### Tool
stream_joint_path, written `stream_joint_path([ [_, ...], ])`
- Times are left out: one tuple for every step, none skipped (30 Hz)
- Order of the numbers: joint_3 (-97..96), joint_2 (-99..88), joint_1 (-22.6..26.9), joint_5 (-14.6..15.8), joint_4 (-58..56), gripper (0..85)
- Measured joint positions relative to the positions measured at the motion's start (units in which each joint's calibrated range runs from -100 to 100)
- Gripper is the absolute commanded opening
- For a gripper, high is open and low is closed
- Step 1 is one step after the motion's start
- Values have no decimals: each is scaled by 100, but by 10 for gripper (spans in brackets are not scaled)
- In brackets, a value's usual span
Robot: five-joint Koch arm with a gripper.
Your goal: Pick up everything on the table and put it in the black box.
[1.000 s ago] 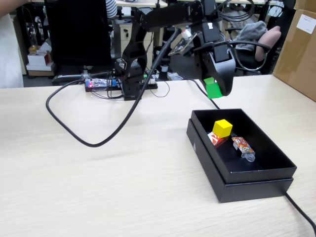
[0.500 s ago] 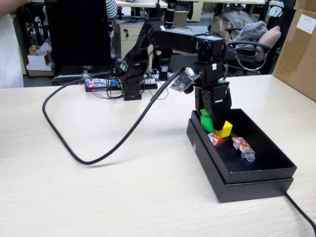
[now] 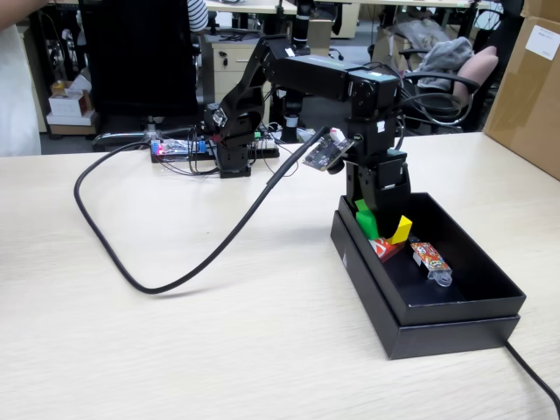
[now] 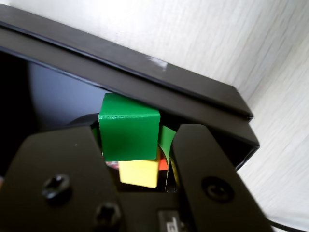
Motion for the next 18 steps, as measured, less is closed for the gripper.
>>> stream_joint_path([
  [-82, 0, 15, 0, 16, 266],
  [-183, -13, 39, 0, 41, 278],
  [-274, -13, 54, 0, 58, 278],
  [-311, -38, 59, 0, 82, 278],
  [-384, -101, 73, 5, 90, 278],
  [-475, -177, 78, 5, 90, 278],
  [-502, -241, 78, 5, 90, 279],
  [-502, -291, 73, 0, 90, 279],
  [-502, -342, 78, 0, 90, 293],
  [-502, -405, 73, 0, 82, 334],
  [-502, -469, 78, 0, 82, 352],
  [-511, -545, 93, 0, 82, 360],
  [-511, -621, 107, 0, 82, 362],
  [-511, -760, 122, 0, 74, 362],
  [-511, -925, 137, 0, 82, 366],
  [-511, -1267, 161, 5, 82, 392],
  [-502, -1279, 161, 5, 82, 395],
  [-502, -1495, 166, 5, 82, 395],
])
